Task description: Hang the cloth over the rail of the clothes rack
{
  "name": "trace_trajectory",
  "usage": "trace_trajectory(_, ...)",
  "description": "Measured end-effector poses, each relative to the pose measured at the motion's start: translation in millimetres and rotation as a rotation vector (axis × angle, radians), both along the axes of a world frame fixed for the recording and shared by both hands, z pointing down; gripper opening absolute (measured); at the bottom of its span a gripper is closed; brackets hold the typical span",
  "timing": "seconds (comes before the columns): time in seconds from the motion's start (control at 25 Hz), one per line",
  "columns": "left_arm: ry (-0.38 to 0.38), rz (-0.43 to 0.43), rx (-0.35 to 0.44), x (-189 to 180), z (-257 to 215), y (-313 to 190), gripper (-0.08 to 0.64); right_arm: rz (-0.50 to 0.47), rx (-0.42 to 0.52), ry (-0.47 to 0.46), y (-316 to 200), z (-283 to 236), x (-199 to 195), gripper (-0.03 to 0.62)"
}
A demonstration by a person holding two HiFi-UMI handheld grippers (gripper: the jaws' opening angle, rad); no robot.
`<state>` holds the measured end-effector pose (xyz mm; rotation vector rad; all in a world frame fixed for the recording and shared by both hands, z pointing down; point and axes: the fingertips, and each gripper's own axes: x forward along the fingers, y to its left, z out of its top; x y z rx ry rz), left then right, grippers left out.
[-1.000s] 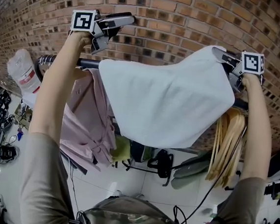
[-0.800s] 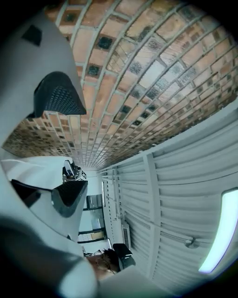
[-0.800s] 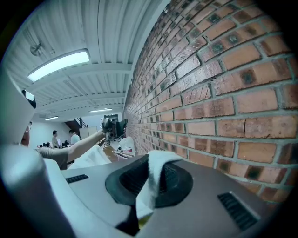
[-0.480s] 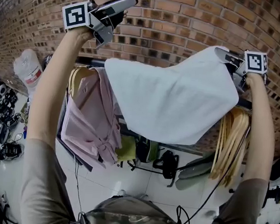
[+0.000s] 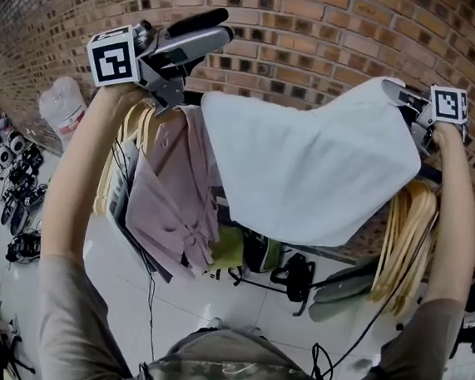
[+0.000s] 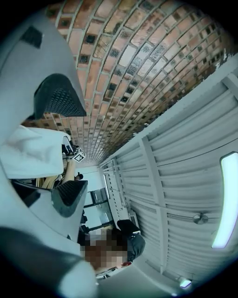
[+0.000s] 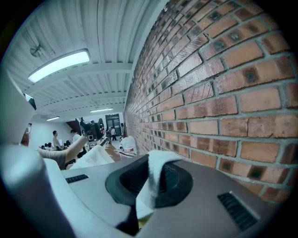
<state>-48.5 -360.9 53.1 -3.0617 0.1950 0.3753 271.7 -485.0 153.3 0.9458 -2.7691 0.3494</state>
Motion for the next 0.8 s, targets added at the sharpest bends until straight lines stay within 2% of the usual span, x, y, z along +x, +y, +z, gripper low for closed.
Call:
trace_trajectory(0.16, -0.074, 0.058, 0.031, -2.5, 30.3, 25.9, 0.443, -0.078, -0.006, -0.001, 1.3, 2.3, -11.4, 0.020)
trace_trajectory(0.24, -0.104, 0.082, 0.059, -1.6, 45.3, 37.7, 0.443, -0.029, -0.004, 0.047, -1.5, 4.8, -4.1, 0.020)
trace_trajectory(0.32, -0.090, 0.109, 0.065, -6.4, 52.6, 50.9, 0.443, 0.056, 0.011, 0.105, -7.3, 8.2, 8.9, 0.020)
trace_trajectory(0.44, -0.072, 0.152, 0.052, -15.3, 66.5, 69.1, 0.443, -0.065, -0.021, 0.032, 3.6, 8.8, -13.1, 0.020)
trace_trajectory(0.52, -0.106, 0.154, 0.053, -19.3, 85.3, 76.9, 0.443, -0.007, -0.020, 0.057, -0.3, 9.7, -3.5, 0.020)
trace_trajectory(0.64, -0.125, 0.140, 0.011, -24.9, 113.2, 84.5, 0.442, -0.028, -0.020, 0.054, 2.6, 9.7, -6.1, 0.020)
trace_trajectory(0.72, -0.129, 0.115, -0.034, -28.7, 132.0, 82.6, 0.443, 0.022, -0.012, 0.085, -0.7, 10.2, 2.4, 0.020)
trace_trajectory(0.8, -0.131, 0.083, -0.089, -33.1, 150.4, 72.6, 0.442, -0.017, -0.017, 0.076, 2.9, 10.0, -4.4, 0.020)
